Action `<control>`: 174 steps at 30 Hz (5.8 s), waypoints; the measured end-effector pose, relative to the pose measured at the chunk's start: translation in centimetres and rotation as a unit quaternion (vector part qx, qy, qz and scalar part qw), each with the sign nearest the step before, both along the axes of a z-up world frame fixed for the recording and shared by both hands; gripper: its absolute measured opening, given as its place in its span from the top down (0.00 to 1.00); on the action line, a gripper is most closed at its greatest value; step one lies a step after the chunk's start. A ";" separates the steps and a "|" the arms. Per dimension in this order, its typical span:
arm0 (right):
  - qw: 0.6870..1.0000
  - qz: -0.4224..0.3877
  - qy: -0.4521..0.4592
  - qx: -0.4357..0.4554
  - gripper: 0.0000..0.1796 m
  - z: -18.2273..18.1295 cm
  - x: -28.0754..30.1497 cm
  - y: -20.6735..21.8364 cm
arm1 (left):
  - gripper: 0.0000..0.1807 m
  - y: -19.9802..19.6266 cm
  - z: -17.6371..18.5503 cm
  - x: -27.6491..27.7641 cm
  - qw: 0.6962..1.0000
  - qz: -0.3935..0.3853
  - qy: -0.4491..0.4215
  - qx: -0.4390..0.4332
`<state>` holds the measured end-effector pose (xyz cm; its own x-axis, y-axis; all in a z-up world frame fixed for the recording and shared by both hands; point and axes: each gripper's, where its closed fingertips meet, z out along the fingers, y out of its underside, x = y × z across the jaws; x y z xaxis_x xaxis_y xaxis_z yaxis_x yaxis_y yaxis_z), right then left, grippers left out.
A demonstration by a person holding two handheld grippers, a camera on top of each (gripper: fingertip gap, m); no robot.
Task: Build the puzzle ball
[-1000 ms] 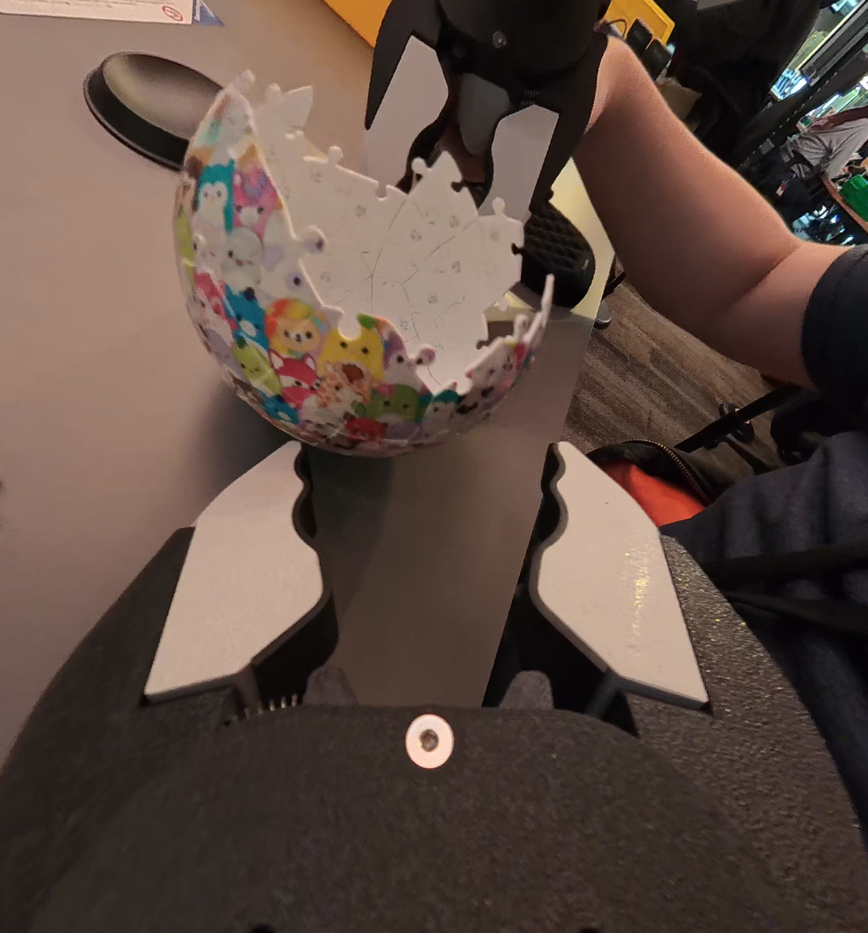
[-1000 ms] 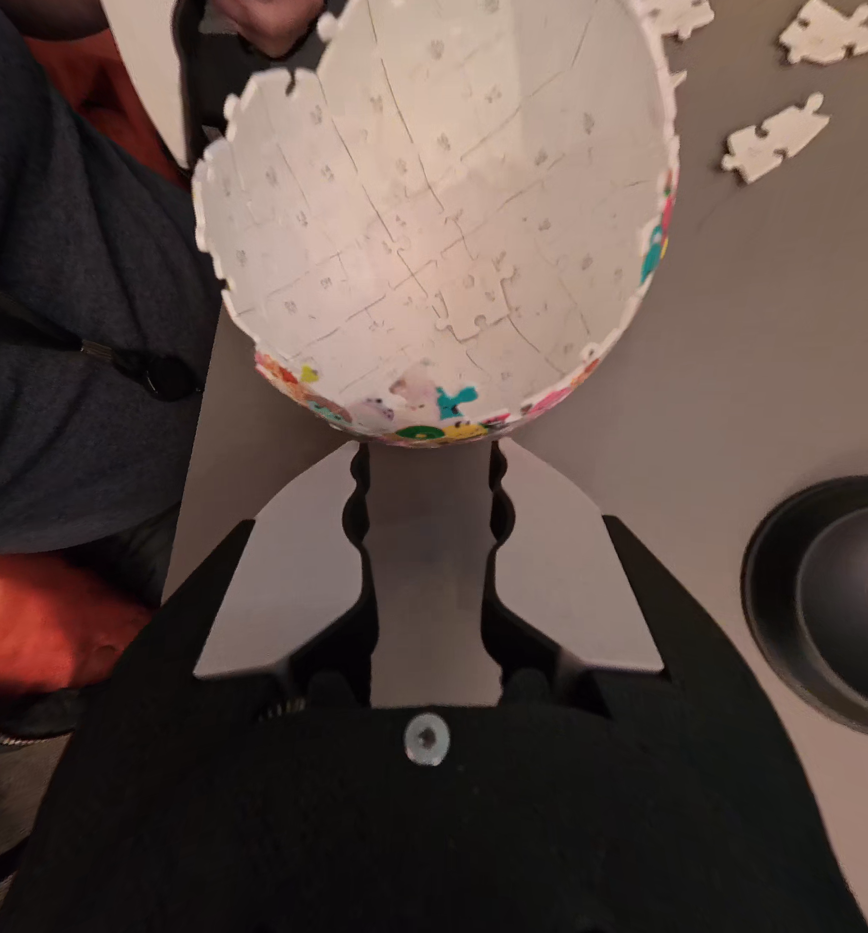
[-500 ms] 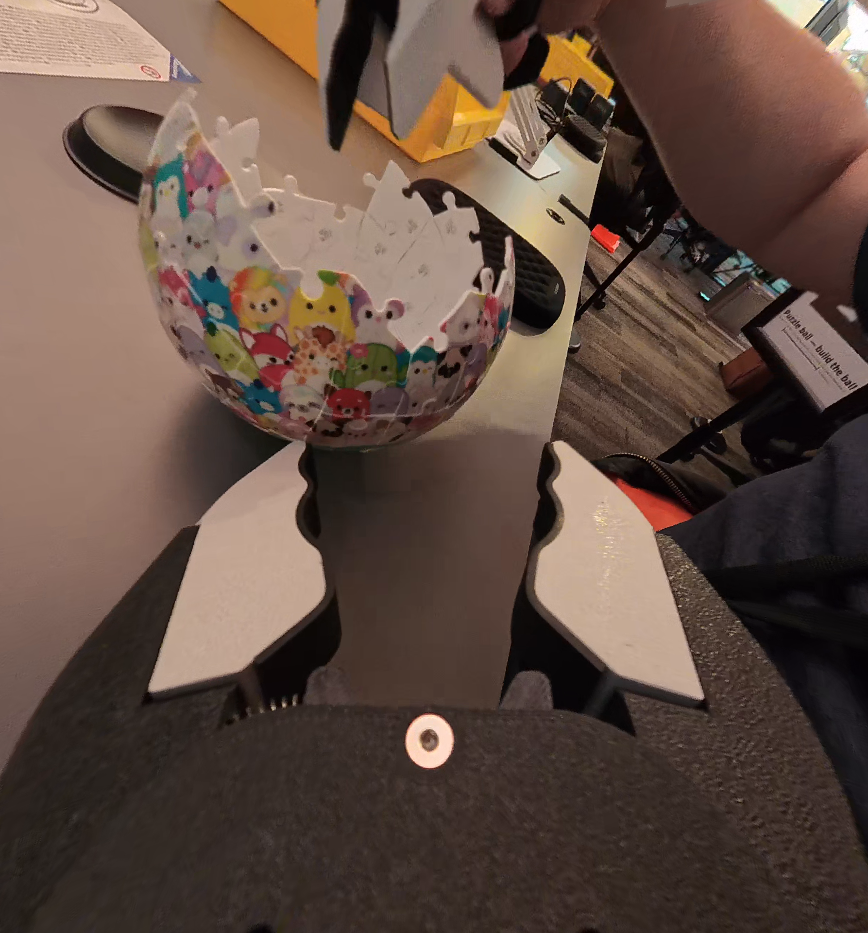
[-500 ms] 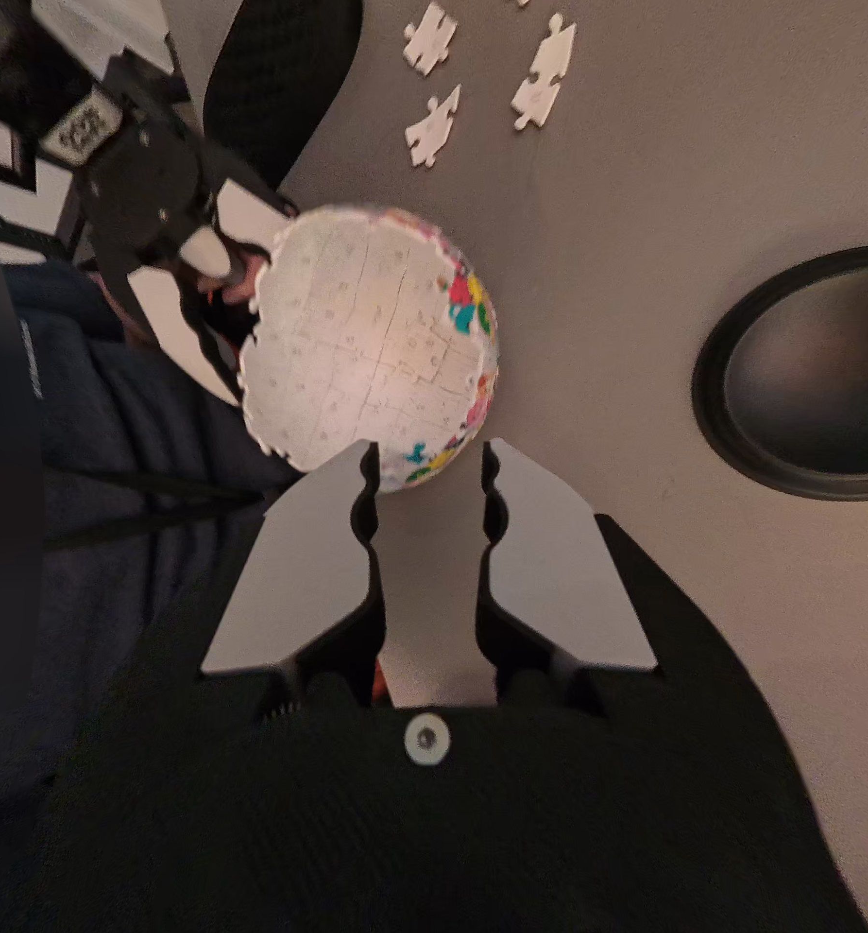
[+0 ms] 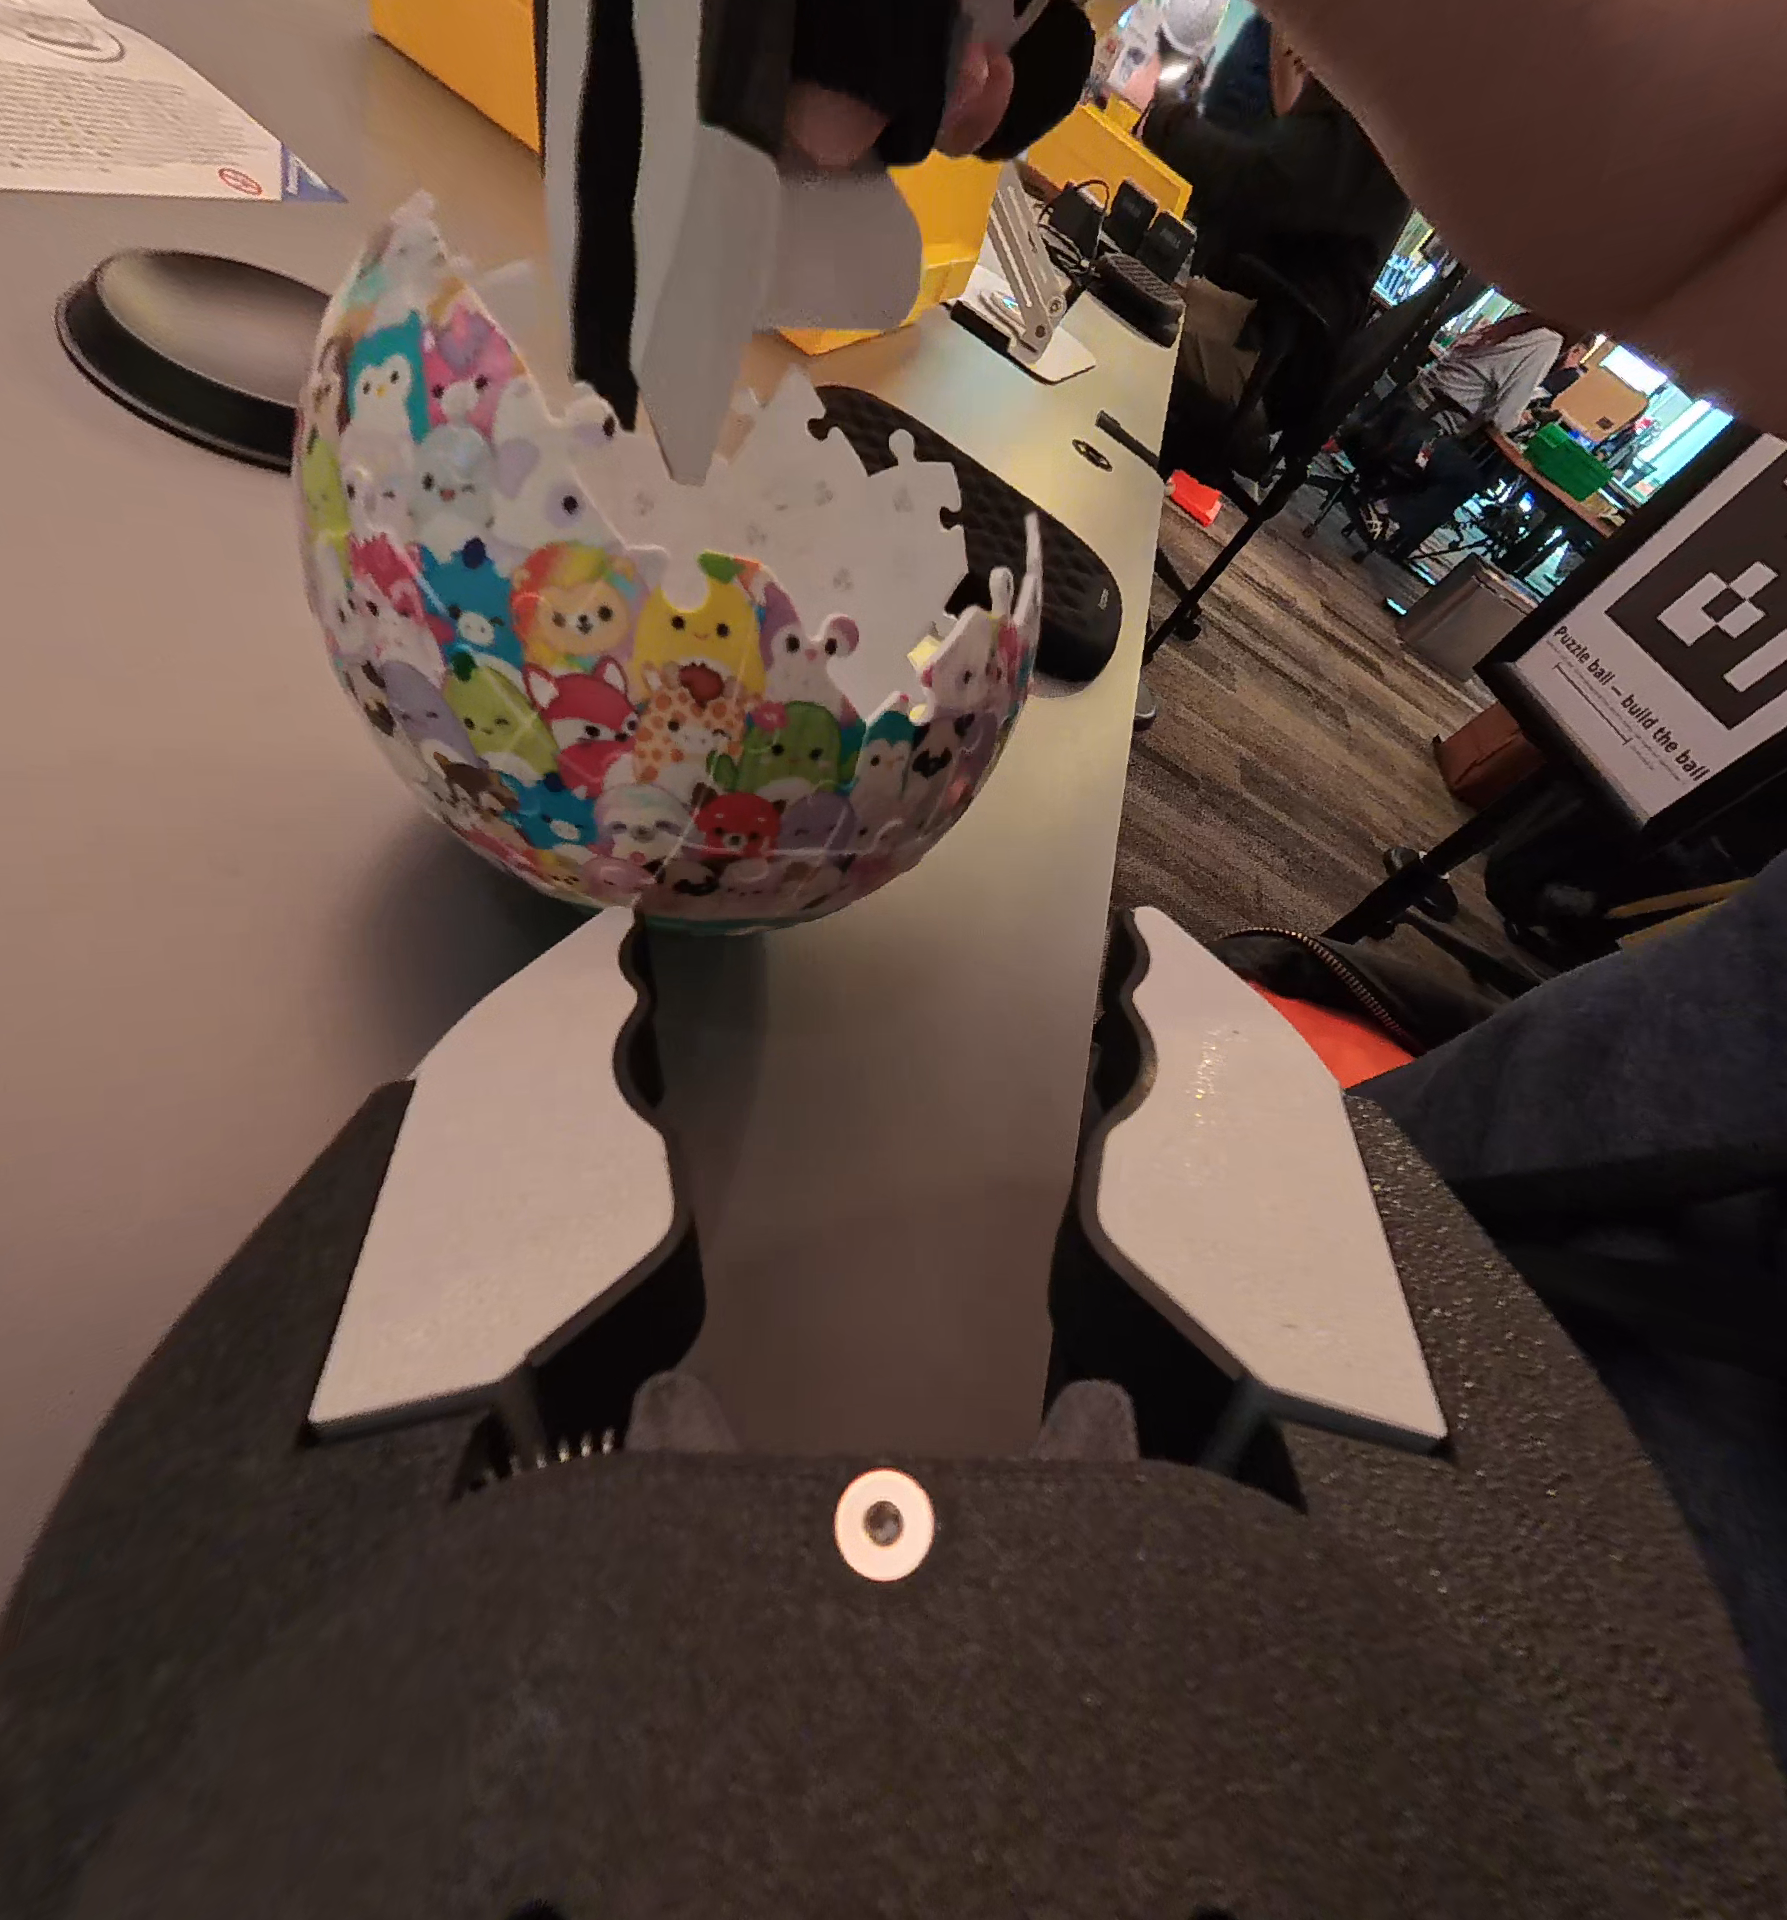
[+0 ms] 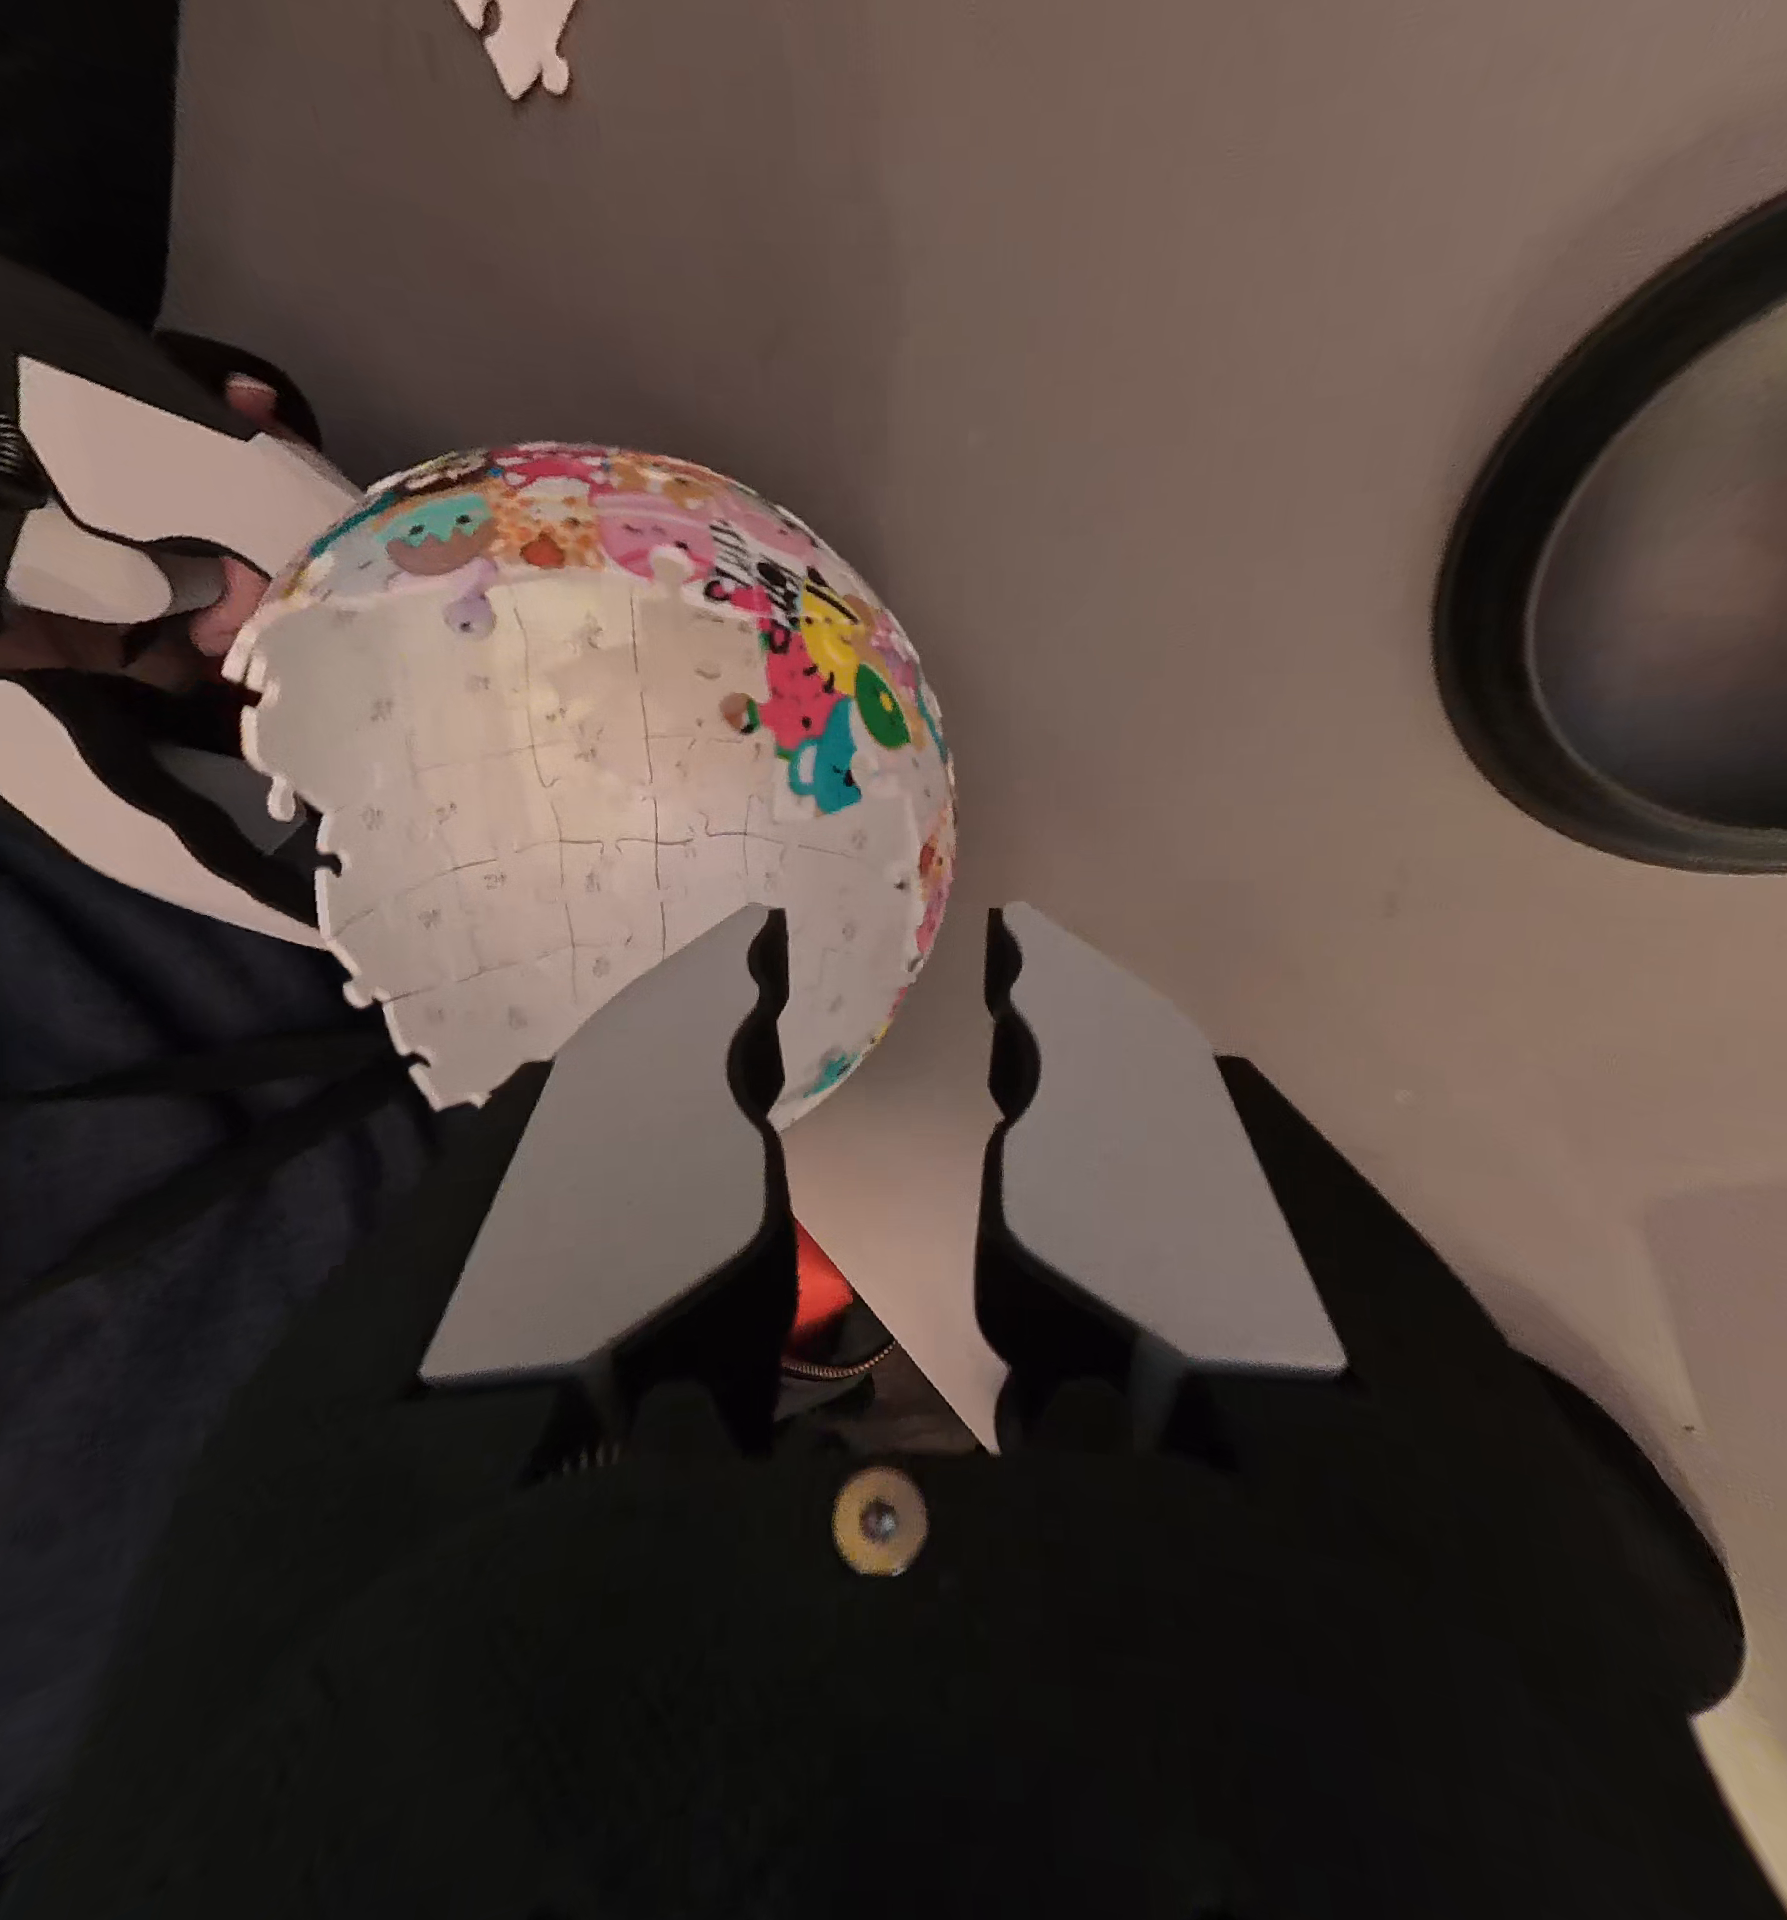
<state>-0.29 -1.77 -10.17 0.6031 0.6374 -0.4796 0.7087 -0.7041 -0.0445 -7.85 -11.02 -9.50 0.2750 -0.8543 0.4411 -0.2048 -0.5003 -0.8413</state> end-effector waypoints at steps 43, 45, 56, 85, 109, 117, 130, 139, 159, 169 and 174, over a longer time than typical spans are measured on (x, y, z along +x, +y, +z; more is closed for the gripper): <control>0.888 0.213 0.333 0.235 0.65 -2.2 1.7 -1.5 | 0.43 2.7 -2.1 -2.4 0.991 -0.058 0.121 -0.020; 0.882 0.239 0.316 0.255 0.58 -3.3 1.2 -1.3 | 0.42 3.3 -2.8 -2.5 0.985 -0.060 0.160 0.016; 0.820 0.267 0.306 0.404 0.34 -3.5 -1.6 -1.5 | 0.39 5.2 -1.8 -0.7 0.968 -0.083 0.163 0.174; 0.822 0.202 0.337 0.412 0.33 -2.2 -3.7 -1.3 | 0.33 7.0 -2.6 0.6 0.958 -0.079 0.148 0.231; 0.642 0.278 0.250 0.670 0.33 10.4 -4.3 7.4 | 0.35 16.4 8.9 -0.4 0.819 -0.040 0.239 0.520; 0.573 0.289 0.221 0.734 0.34 15.2 -4.3 10.5 | 0.35 19.8 13.8 -0.6 0.742 -0.008 0.266 0.615; 0.561 0.316 0.189 0.741 0.35 16.4 -4.0 11.9 | 0.35 21.3 15.0 -0.5 0.727 0.027 0.256 0.637; 0.623 0.314 0.219 0.682 0.36 10.7 -3.8 10.7 | 0.35 19.8 9.5 -0.3 0.763 0.031 0.258 0.592; 0.688 0.327 0.265 0.591 0.36 -0.3 -4.2 8.0 | 0.35 16.2 -0.1 -0.6 0.792 0.033 0.317 0.521; 0.701 0.337 0.259 0.572 0.36 -1.7 -4.2 8.2 | 0.35 16.0 -1.0 -0.7 0.790 0.030 0.327 0.518; 0.706 0.340 0.254 0.567 0.36 -2.2 -4.0 8.3 | 0.36 16.0 -1.3 -0.6 0.783 0.025 0.336 0.522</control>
